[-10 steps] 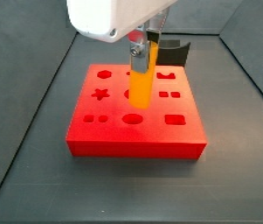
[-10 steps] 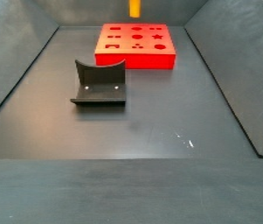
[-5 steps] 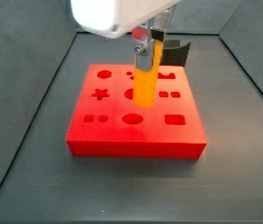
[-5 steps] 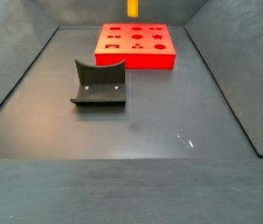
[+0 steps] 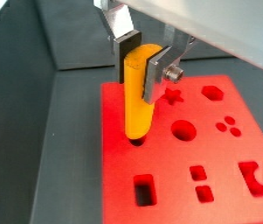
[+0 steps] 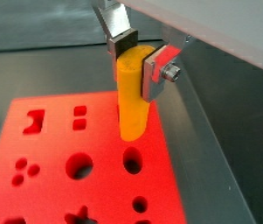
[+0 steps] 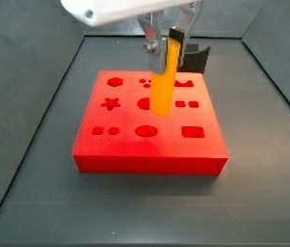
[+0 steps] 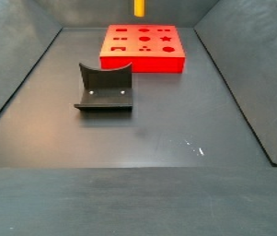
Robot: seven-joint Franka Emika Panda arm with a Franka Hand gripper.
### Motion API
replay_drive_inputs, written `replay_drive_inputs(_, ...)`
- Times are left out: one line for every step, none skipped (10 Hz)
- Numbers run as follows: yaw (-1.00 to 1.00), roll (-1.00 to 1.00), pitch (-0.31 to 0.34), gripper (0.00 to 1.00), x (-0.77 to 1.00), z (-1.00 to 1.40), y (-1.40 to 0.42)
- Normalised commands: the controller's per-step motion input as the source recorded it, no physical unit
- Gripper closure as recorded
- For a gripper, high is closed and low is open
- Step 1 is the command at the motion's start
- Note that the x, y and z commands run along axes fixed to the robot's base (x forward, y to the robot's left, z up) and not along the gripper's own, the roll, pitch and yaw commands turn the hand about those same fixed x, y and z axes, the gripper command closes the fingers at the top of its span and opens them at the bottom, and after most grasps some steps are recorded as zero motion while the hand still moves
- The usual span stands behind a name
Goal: Insert the oval object.
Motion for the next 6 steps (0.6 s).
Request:
replay_drive_inputs(-1.00,-0.04,0.000,1.00,0.01,0.18,0.00)
replay_drive_inputs(-1.00,-0.04,0.000,1.00,0.02,0.18,0.00)
replay_drive_inputs(-1.00,-0.05,0.000,1.00,0.06,0.21,0.00)
replay_drive_inputs(-0.98,-0.06,0.000,1.00,0.14,0.22,0.01)
replay_drive_inputs(-0.96,-0.06,0.000,1.00,0.17,0.22,0.03)
replay_drive_inputs(-0.96,-0.07,0.000,1.00,0.17,0.22,0.03)
